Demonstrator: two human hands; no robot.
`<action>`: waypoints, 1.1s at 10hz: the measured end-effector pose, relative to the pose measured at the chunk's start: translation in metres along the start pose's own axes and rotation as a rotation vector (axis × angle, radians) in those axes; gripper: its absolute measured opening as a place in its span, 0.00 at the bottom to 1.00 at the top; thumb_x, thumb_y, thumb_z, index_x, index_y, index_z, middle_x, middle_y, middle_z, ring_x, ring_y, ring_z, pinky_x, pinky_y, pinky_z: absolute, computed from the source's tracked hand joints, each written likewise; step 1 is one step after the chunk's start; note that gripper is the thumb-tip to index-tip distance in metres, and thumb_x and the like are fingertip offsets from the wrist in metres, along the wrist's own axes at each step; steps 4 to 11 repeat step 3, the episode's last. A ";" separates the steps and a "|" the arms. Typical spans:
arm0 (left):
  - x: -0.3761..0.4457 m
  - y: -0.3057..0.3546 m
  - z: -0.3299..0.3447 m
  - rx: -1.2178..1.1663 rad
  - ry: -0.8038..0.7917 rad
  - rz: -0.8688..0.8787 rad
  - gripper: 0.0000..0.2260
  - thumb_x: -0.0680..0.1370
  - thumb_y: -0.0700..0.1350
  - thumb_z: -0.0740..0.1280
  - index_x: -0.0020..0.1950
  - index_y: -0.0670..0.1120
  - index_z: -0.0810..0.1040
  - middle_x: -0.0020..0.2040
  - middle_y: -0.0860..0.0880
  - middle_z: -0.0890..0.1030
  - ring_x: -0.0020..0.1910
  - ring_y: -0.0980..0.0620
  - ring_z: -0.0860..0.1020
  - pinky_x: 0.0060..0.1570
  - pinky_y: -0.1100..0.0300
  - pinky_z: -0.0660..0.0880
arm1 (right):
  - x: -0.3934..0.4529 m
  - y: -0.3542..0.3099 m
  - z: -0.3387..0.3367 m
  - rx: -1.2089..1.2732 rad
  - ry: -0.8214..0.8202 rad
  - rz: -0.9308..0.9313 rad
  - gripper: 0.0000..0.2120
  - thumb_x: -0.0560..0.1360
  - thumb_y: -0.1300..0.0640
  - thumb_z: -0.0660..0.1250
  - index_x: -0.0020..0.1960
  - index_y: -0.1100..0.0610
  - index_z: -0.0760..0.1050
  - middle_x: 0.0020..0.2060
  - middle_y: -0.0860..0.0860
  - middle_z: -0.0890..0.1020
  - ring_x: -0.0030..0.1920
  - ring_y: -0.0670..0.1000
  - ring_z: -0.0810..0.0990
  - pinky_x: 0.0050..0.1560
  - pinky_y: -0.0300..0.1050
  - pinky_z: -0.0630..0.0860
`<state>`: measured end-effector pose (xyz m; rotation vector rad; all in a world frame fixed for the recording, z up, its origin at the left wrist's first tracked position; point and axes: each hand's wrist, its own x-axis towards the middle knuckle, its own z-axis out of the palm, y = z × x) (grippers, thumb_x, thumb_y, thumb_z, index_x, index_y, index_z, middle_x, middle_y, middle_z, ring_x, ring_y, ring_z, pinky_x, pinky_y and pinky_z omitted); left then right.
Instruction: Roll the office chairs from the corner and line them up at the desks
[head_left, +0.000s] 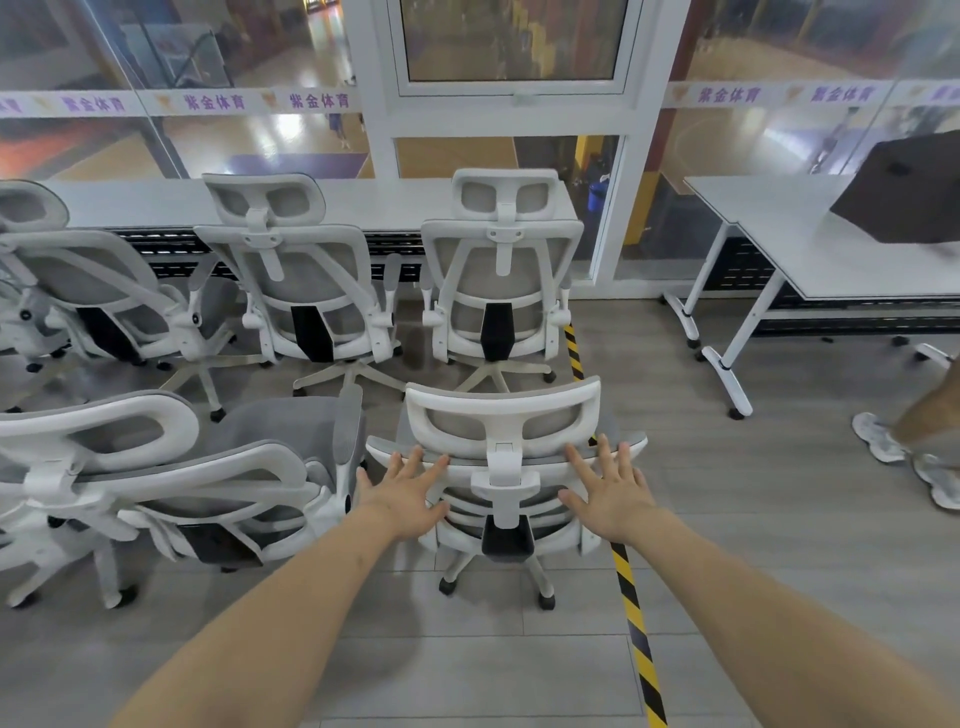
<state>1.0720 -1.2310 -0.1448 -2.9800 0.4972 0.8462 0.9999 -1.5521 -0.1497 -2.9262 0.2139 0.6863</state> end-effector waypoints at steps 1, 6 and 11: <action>-0.010 0.006 -0.009 0.050 -0.020 0.015 0.33 0.83 0.64 0.54 0.83 0.65 0.38 0.85 0.50 0.37 0.84 0.43 0.40 0.76 0.27 0.42 | -0.007 -0.009 -0.005 0.017 0.006 0.026 0.35 0.84 0.36 0.51 0.82 0.38 0.32 0.82 0.55 0.34 0.81 0.63 0.32 0.79 0.68 0.46; -0.033 0.011 -0.007 0.086 -0.034 0.149 0.28 0.85 0.54 0.54 0.85 0.58 0.51 0.86 0.49 0.49 0.84 0.42 0.47 0.77 0.30 0.48 | -0.038 -0.043 -0.001 -0.009 0.028 0.030 0.27 0.83 0.46 0.54 0.81 0.46 0.58 0.82 0.54 0.56 0.82 0.57 0.50 0.75 0.67 0.56; -0.033 0.011 -0.007 0.086 -0.034 0.149 0.28 0.85 0.54 0.54 0.85 0.58 0.51 0.86 0.49 0.49 0.84 0.42 0.47 0.77 0.30 0.48 | -0.038 -0.043 -0.001 -0.009 0.028 0.030 0.27 0.83 0.46 0.54 0.81 0.46 0.58 0.82 0.54 0.56 0.82 0.57 0.50 0.75 0.67 0.56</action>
